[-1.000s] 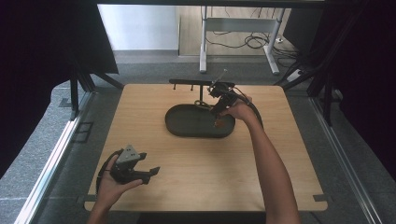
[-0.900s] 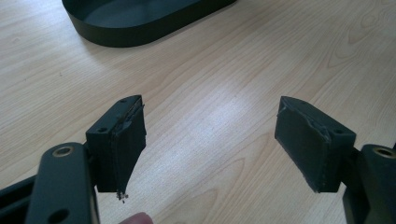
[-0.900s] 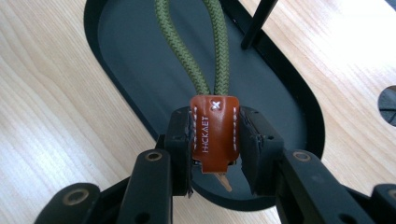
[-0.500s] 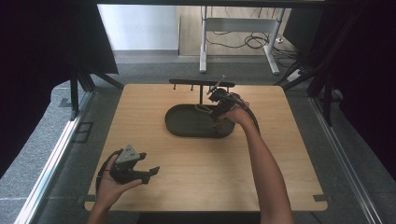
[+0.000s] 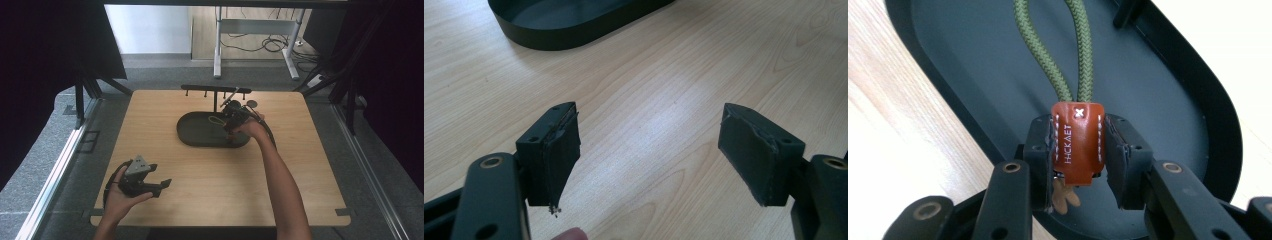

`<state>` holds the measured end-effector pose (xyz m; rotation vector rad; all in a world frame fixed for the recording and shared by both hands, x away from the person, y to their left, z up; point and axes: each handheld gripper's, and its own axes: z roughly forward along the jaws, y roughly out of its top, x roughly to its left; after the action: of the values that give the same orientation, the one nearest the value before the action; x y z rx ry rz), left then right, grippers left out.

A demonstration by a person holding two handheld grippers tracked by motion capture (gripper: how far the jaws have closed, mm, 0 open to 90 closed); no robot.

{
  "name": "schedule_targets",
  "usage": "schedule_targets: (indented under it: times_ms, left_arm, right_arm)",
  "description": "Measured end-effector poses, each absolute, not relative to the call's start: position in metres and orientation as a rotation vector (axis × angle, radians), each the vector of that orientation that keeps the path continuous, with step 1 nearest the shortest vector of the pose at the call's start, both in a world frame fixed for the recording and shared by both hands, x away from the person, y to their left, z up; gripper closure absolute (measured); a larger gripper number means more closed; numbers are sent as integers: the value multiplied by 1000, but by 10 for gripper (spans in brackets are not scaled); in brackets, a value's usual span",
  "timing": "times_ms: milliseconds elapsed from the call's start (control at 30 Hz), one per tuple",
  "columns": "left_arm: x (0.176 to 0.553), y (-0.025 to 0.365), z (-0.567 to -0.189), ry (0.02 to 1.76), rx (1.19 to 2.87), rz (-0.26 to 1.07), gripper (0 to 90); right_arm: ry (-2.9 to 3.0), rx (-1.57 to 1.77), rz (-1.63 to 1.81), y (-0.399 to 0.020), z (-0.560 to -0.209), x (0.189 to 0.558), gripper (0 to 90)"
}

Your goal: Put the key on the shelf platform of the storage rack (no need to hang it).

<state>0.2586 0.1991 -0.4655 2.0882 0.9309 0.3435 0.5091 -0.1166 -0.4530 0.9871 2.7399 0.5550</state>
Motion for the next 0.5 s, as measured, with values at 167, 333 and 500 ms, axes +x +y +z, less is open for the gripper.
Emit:
schedule_targets:
  times_ms: [167, 333, 500]
  left_arm:
    - [259, 199, -466, 930, 2093, 341, 250]
    - [259, 199, -466, 931, 2094, 341, 250]
    - [259, 199, -466, 931, 2094, 341, 250]
  right_arm:
    - [2741, 995, 545, -115, -459, 509, 660]
    - [2750, 991, 532, -113, -463, 508, 654]
    - [2739, 1003, 539, -114, -464, 508, 568]
